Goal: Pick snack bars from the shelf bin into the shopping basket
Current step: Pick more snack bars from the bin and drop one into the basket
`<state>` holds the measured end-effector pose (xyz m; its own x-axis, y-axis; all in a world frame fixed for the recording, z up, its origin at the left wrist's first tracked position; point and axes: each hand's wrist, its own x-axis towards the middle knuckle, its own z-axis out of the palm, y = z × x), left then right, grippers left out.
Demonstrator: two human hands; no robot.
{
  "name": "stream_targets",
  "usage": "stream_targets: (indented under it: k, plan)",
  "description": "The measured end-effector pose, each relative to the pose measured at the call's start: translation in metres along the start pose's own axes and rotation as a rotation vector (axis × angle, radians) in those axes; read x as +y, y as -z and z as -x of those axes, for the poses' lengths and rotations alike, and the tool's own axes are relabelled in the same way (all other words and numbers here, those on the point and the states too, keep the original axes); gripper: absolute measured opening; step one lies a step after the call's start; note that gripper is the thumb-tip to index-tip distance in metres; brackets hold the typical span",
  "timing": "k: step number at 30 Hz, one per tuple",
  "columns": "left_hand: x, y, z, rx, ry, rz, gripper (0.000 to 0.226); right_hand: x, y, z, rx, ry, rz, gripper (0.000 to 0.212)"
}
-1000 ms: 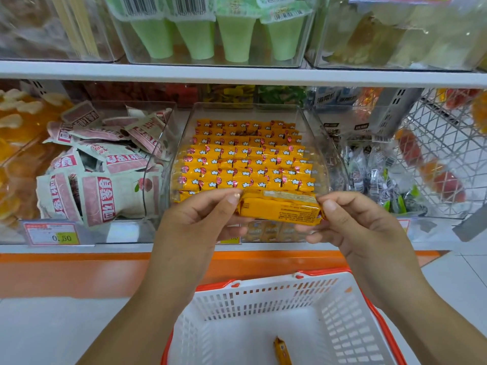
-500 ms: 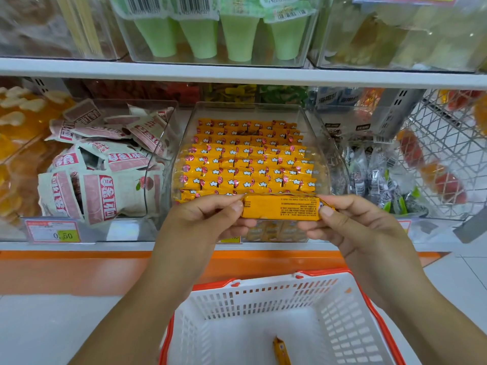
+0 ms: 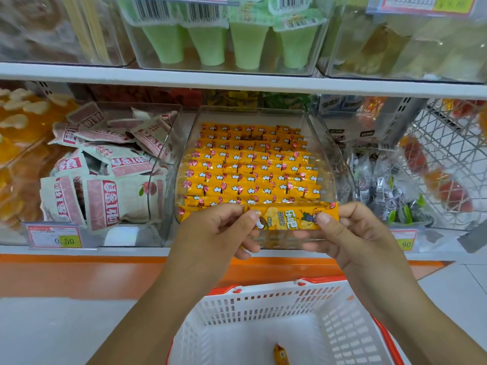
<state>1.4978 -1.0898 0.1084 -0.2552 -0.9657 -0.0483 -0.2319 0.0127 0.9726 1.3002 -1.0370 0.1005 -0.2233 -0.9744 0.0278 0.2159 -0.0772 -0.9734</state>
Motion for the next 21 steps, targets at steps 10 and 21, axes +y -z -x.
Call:
stream_targets:
  k: [10,21]
  plan:
    - [0.007,0.001,-0.065,0.248,-0.291,-0.507,0.029,-0.032,-0.022,-0.063,0.132,0.14,0.307,0.019]
    - [-0.015,0.012,-0.17,0.02,-0.253,-1.144,0.053,-0.028,-0.047,-0.198,0.052,0.339,1.248,0.034]
